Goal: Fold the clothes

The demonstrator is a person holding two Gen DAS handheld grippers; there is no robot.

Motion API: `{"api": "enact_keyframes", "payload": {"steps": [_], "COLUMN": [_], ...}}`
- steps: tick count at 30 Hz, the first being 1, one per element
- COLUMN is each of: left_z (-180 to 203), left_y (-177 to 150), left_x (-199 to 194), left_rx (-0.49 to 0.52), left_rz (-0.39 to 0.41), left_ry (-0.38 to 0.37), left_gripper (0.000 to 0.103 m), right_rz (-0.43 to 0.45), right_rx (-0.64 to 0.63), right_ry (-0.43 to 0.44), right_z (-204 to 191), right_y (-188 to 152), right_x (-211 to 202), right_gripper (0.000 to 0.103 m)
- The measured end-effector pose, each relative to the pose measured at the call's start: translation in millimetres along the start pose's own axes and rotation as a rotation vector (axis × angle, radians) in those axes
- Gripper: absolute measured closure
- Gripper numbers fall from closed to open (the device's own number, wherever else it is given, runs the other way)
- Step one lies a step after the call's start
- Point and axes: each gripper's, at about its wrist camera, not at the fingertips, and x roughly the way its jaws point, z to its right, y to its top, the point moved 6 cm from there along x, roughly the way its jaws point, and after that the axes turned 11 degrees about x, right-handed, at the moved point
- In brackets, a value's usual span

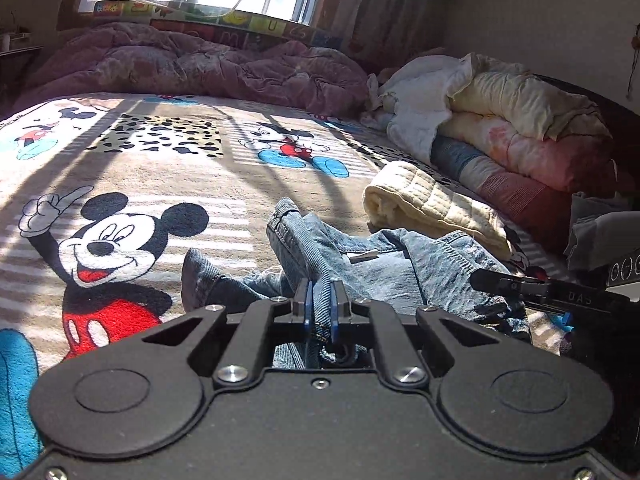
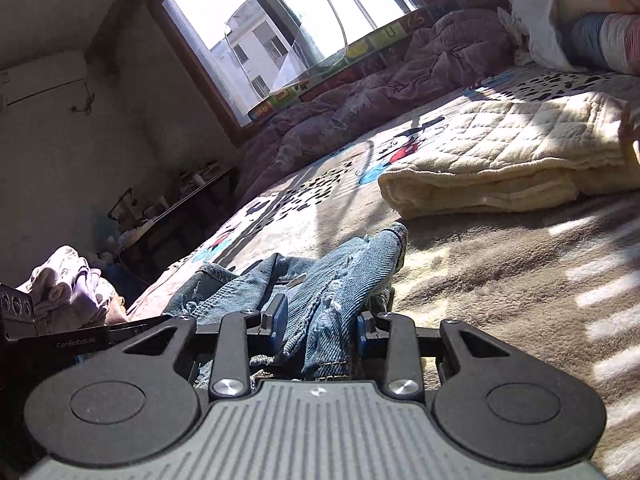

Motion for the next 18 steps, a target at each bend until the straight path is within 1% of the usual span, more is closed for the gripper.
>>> {"api": "enact_keyframes", "payload": {"steps": [5,7,12,15,18], "left_z": [4.0,8.2,21.9,33.6,46.7], "left_y": [-8.9,-15.1,-26.5,-35.2,-50.0], "left_x": [-29.8,-45.0,-81.6,-101.8,-121.8], "left_rx": [-0.011,-0.007,0.005,0.001,-0.019], "left_rz": [0.036,0.048,0.071,0.087,0.086], "left_ry": [-0.053,-0.068,-0.092,-0.104,-0.111], "left_gripper": [0.099,0.1,0.1,0.1,0.1], "right_rz": [0.03,0.035,0.027,0.011,-0.003], "right_rx": [-0.018,-0.018,-0.007,-0.03,-0.052], "right_ry": [0.118,0.147,0.201,0.228,0.228], "right_z": [-20.7,-28.1,-45.2,-59.1,-66.3], "right_y": [1.4,-1.4,-17.6,-30.4,-40.7], "right_x": [-21.8,-30.5,-56.9,-75.0,-92.2], "right_gripper": [0.077,0.079,0.08,0.08,0.08]}}
